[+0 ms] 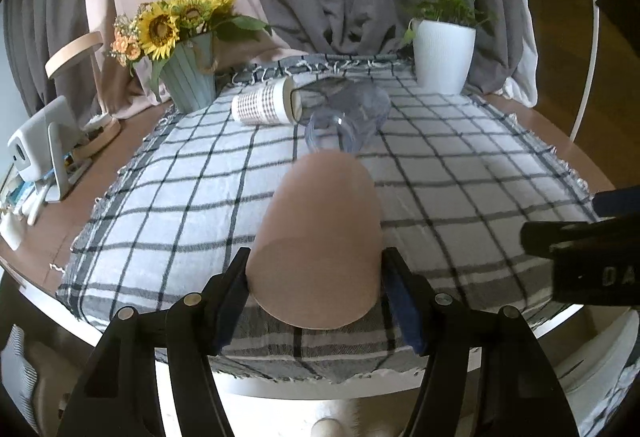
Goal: Flip cup upside down
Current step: 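Lower the inverted pink cup onto the cloth with the right tool, then open the right tool and withdraw it from the pink cup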
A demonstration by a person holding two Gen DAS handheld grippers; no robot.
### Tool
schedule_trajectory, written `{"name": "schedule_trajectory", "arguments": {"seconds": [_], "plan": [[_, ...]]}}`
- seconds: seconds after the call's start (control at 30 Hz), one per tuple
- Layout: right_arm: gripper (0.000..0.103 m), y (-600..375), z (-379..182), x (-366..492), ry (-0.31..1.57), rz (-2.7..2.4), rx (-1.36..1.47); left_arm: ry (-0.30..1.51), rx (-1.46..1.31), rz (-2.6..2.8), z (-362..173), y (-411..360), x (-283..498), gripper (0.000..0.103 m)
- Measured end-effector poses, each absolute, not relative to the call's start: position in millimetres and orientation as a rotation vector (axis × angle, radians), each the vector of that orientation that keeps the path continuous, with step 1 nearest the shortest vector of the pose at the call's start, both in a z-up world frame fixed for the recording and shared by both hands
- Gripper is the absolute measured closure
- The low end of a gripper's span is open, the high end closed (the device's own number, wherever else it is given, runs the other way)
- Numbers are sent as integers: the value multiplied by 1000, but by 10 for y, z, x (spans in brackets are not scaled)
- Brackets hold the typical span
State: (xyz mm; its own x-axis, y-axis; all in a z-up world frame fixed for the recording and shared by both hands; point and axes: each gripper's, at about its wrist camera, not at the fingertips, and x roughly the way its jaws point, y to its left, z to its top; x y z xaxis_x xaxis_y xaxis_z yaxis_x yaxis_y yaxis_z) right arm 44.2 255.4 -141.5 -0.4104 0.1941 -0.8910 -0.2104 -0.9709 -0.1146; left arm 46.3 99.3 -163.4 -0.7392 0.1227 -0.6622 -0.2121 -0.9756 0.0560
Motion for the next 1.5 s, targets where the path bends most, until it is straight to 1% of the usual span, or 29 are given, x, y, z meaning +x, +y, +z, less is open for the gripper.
{"name": "schedule_trajectory", "arguments": {"seconds": [0.3,0.63,1.03,1.17,1.23,1.3,1.47,1.5], "plan": [[15,2524,-1200,343,61,2513,-1458,173,-1046,2754,-1460,1009,210,39],[15,2560,-1068,234,104,2520,-1386,181,-1050,2730,-1407,1090,-134,40],[15,2624,-1044,152,169,2501,-1362,92,-1121,2698,-1433,1076,-463,40],[15,2642,-1059,142,189,2492,-1371,91,-1135,2688,-1423,1086,-490,40],[15,2651,-1062,147,200,2488,-1371,88,-1151,2681,-1413,1078,-502,37],[15,2662,-1058,151,210,2483,-1370,94,-1155,2687,-1385,1073,-500,18],[15,2676,-1005,193,236,2488,-1357,85,-1147,2719,-1211,1007,-418,6],[15,2678,-983,207,243,2493,-1350,95,-1154,2726,-1171,993,-402,6]]}}
